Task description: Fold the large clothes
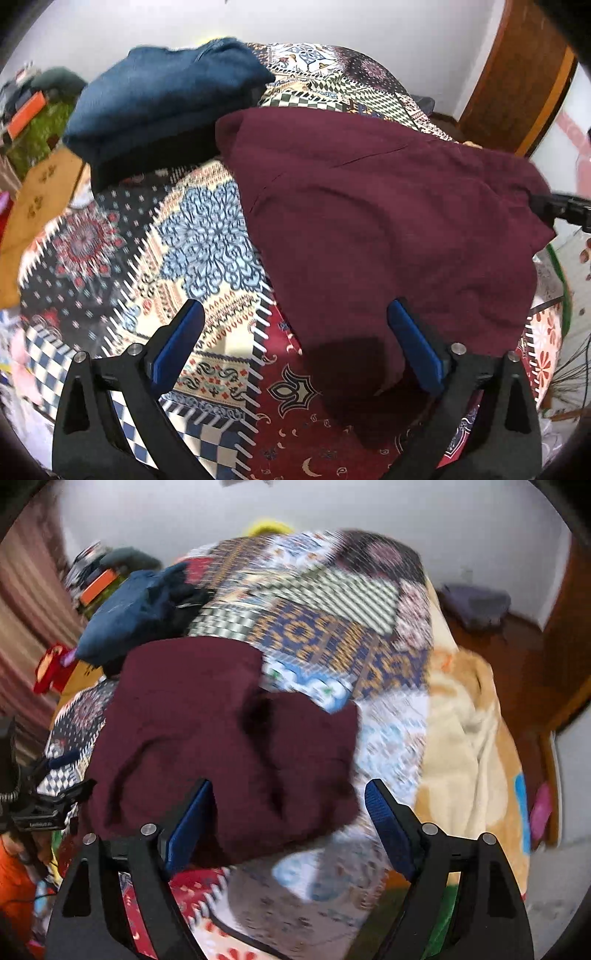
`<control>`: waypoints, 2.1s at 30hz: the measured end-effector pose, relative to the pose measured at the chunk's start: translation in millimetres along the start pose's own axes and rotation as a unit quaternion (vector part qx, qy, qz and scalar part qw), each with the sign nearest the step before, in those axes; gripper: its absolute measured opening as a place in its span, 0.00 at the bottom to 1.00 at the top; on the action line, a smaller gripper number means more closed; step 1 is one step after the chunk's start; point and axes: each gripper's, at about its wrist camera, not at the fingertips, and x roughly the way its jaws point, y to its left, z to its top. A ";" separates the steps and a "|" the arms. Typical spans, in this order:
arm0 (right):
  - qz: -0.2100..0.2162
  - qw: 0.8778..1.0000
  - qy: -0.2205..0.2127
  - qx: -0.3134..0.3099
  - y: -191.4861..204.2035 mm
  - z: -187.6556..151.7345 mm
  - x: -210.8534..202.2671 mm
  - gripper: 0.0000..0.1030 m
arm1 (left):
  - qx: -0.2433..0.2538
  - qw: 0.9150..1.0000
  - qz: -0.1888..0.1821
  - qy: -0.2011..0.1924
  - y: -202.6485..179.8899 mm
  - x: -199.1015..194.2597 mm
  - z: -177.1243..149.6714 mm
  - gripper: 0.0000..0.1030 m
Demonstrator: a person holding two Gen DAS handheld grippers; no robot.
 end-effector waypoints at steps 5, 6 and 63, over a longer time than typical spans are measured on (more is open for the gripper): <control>-0.006 1.000 0.006 0.017 -9.8 -14.1 3.4 0.78 | 0.006 1.000 0.008 -0.005 2.5 -2.9 -11.4 0.98; -0.017 1.000 -0.001 0.006 -7.1 -14.2 2.1 0.78 | 0.009 1.000 0.009 -0.006 3.2 -4.2 -13.4 0.98; 0.236 0.949 0.122 0.171 -36.7 31.3 60.4 0.47 | -0.170 0.955 -0.222 0.102 21.7 76.7 57.4 0.67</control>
